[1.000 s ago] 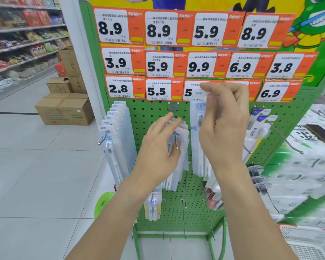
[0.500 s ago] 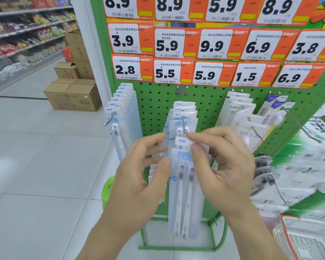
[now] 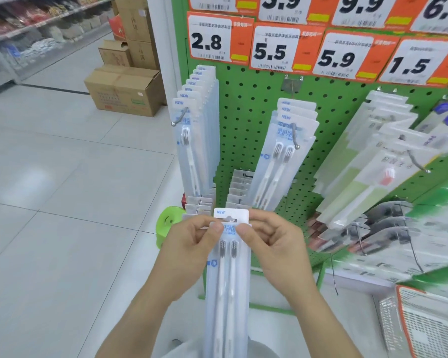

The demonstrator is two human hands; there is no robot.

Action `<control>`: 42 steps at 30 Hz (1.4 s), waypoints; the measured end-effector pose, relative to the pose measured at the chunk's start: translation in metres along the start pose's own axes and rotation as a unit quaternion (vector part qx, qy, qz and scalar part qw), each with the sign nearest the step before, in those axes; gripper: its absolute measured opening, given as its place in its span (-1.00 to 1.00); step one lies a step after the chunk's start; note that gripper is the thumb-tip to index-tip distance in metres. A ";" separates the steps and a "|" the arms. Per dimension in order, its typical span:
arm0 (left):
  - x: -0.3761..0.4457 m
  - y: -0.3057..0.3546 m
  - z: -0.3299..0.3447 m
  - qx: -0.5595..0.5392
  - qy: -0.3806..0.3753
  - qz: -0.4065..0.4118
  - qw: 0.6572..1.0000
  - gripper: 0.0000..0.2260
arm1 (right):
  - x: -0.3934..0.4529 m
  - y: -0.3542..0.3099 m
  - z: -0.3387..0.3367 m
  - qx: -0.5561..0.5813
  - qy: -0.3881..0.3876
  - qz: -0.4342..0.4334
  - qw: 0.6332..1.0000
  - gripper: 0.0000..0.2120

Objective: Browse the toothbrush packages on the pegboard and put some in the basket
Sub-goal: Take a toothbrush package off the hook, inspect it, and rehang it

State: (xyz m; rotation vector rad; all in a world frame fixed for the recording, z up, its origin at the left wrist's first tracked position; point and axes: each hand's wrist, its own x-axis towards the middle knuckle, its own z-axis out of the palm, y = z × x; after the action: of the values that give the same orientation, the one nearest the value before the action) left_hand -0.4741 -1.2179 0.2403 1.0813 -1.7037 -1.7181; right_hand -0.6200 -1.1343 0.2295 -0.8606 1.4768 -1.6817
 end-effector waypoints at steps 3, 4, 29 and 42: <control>0.004 -0.008 0.002 -0.015 0.008 0.007 1.000 -0.85 | -0.001 0.005 -0.004 -0.028 -0.032 0.009 0.999 -0.73; 0.004 -0.010 0.003 -0.011 0.010 0.013 1.000 -0.85 | -0.001 0.007 -0.005 -0.038 -0.038 0.010 0.998 -0.74; -0.007 -0.035 -0.022 0.002 -0.070 -0.064 0.995 -0.80 | -0.010 0.043 -0.007 -0.087 -0.087 0.157 0.980 -0.86; -0.020 -0.045 -0.019 0.039 -0.081 -0.088 0.992 -0.79 | -0.012 0.050 -0.006 -0.078 -0.090 0.147 0.982 -0.81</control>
State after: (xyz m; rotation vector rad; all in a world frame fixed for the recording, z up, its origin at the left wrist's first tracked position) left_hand -0.4391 -1.2089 0.2021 1.1868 -1.8341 -1.9076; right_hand -0.6146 -1.1246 0.1790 -0.8092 1.5403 -1.2535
